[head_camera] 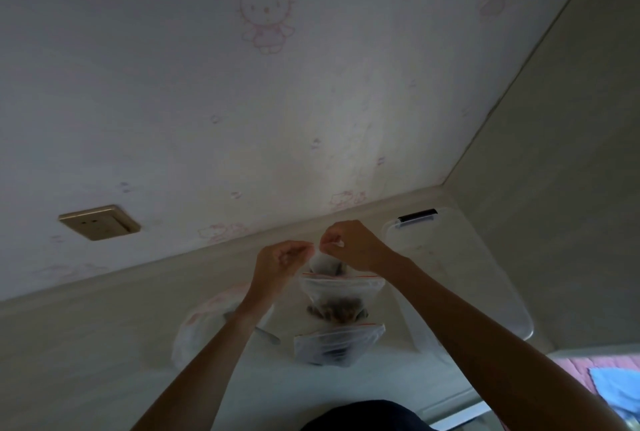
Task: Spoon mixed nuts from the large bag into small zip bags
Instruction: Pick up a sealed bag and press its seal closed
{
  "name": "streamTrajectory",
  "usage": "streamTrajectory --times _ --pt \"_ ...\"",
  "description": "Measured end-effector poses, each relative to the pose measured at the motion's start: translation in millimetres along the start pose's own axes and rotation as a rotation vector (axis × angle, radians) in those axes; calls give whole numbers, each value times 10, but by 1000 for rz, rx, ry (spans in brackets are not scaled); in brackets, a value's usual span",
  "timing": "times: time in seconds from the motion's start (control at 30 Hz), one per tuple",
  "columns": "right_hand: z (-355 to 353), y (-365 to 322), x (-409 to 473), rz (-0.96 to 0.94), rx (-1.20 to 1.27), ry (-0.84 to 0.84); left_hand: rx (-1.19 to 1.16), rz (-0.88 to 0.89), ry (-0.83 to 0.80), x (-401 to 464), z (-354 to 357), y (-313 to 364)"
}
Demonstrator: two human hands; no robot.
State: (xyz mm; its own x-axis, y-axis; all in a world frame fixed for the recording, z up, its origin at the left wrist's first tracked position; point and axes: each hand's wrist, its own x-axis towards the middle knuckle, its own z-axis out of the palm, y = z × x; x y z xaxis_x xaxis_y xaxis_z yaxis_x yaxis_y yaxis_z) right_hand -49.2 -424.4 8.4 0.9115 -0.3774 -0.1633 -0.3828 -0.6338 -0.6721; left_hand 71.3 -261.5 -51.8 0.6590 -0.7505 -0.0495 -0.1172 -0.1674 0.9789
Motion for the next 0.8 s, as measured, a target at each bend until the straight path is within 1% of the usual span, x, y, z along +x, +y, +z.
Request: streamTrajectory --times 0.17,0.5,0.8 --pt "24 -49 -14 -1 6 -7 64 18 -17 5 -2 16" --pt "17 -97 -8 13 -100 -81 257 71 -36 38 -6 9" --pt "18 -99 -26 -26 -158 -94 272 90 -60 74 -24 53"
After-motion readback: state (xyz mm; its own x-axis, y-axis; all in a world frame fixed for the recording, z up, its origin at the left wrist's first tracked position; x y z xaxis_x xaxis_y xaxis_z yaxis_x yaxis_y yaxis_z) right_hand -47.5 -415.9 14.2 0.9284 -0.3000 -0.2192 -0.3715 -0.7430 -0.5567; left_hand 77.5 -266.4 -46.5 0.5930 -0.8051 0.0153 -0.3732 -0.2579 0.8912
